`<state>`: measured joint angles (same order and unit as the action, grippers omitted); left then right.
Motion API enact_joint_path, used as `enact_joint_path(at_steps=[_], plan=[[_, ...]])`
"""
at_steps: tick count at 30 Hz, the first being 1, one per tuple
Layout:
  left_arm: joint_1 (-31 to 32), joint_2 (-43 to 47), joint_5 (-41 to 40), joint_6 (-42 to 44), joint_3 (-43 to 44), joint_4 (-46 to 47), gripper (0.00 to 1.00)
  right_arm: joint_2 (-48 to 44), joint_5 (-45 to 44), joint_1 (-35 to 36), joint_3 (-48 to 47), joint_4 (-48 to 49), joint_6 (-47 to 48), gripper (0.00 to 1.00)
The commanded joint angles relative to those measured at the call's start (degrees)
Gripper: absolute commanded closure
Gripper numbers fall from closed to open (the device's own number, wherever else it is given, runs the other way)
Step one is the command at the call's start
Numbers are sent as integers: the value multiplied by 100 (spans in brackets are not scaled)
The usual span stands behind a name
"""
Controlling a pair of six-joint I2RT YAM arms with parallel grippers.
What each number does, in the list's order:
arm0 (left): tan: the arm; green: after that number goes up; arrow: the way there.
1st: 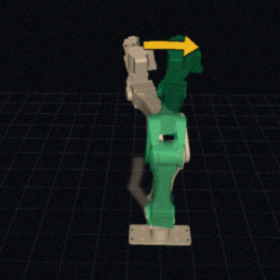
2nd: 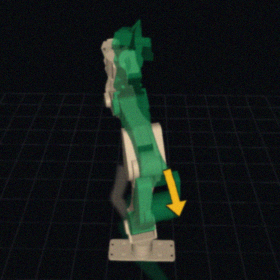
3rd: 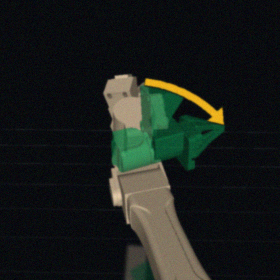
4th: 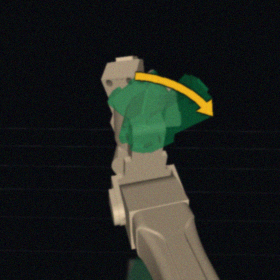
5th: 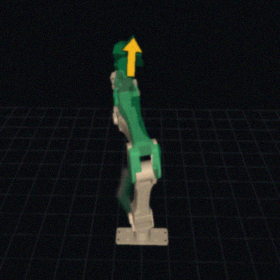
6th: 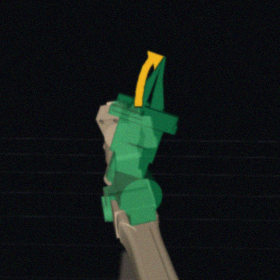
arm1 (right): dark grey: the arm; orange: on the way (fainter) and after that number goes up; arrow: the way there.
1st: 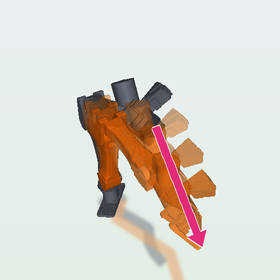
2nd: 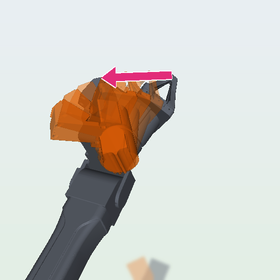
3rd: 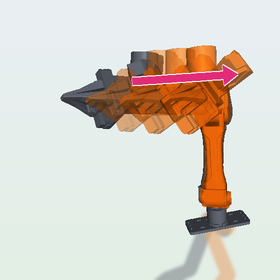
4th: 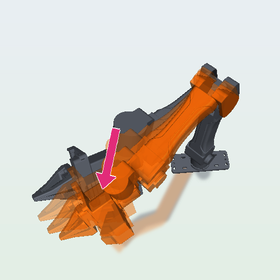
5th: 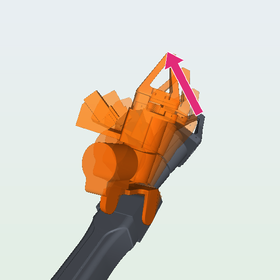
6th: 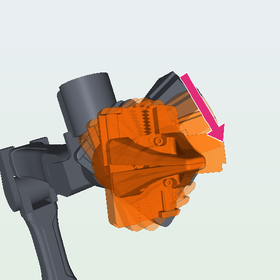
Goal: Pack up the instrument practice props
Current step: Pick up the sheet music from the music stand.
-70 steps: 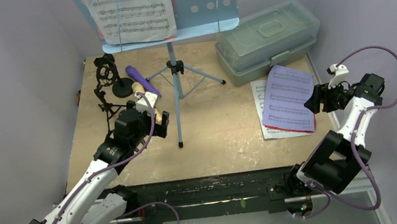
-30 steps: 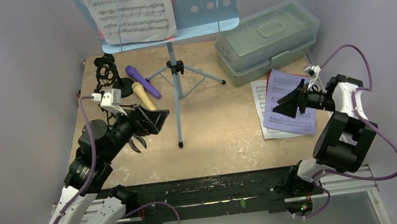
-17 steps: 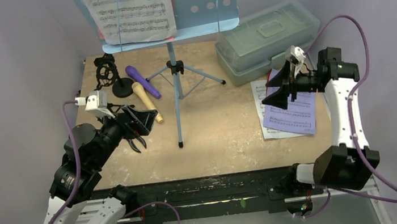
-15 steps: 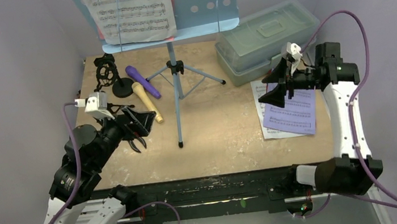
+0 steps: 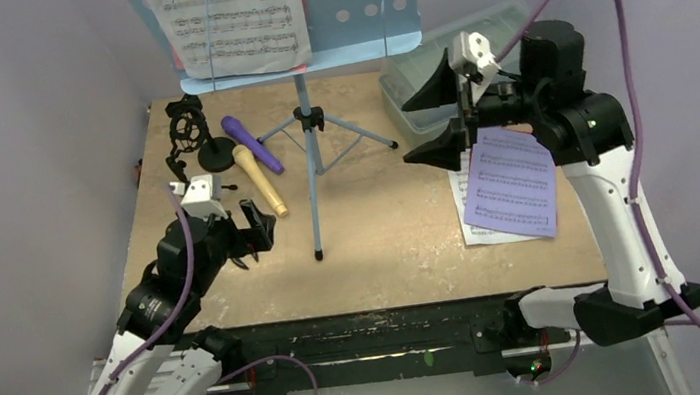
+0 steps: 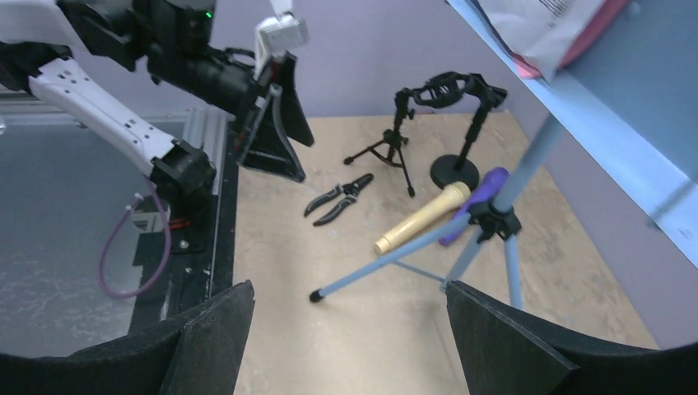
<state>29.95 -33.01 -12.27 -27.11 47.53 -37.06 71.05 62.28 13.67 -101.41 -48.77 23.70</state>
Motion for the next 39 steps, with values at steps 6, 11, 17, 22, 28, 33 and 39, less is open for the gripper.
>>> enact_joint_path(at_steps=[6, 11, 17, 22, 28, 33, 39], plan=[[-34, -329, -496, 1135, -576, 1158, 0, 652, -1206, 1421, -1065, 465, -687, 10], [-34, -735, -730, 1568, -684, 1394, 0, 862, -1709, 1912, -1469, 847, -702, 10], [-34, -760, -804, 1718, -796, 1606, 0, 1181, -2341, 2572, -1763, 1156, -694, 11], [-37, -478, -959, 1675, -862, 1607, 0, 1500, -2654, 2993, -1816, 1333, -689, 11], [-42, -346, -1080, 1668, -877, 1598, 0, 1890, -3175, 3211, -2118, 1617, -717, 11], [-51, -386, -1010, 1689, -851, 1584, 0, 2057, -3910, 3212, -2317, 1824, -763, 10], [-64, -373, -988, 1676, -842, 1562, 0, 2021, -4392, 3212, -2497, 1966, -608, 9]])
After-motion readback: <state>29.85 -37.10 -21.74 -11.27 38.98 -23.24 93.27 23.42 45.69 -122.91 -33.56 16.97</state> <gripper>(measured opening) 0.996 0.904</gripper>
